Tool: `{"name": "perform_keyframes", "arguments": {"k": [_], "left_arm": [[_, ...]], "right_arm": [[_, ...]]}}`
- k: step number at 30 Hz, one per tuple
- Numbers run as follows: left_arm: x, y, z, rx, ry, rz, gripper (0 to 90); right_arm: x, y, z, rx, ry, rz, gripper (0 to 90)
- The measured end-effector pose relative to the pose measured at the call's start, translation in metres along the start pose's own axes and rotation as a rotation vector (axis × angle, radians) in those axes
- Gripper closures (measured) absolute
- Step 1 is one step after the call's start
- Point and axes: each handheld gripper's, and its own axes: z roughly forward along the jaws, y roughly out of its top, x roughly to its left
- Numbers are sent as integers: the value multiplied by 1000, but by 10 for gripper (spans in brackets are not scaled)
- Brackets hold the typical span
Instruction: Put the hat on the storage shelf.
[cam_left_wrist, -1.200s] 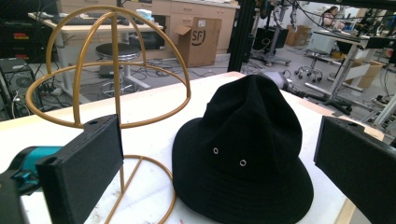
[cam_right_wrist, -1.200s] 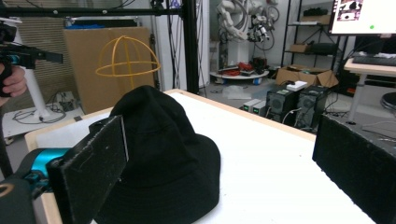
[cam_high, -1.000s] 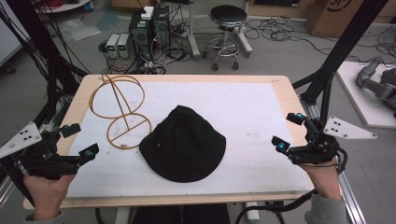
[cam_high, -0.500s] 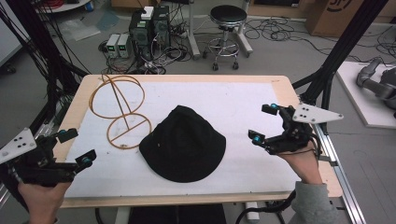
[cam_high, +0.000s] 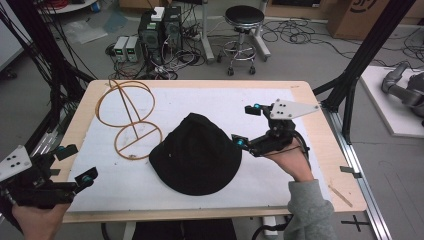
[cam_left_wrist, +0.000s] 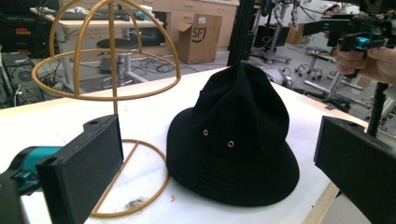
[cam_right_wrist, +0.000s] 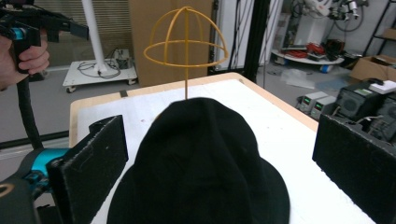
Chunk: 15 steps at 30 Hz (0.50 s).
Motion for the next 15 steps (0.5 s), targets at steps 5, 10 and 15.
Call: {"name": "perform_keyframes", "arguments": {"k": [5,10,15], "left_arm": [[-2,-2,-3,6,7,0,17],[-3,-4,-6,5,8,0,17],[-4,-5,-8,6,14,0,17]], "right_arm": [[2,4,18,14,28,-11,28],[3,8,35,21,61,-14,28],[6,10,58,43,104,-22,29]]}}
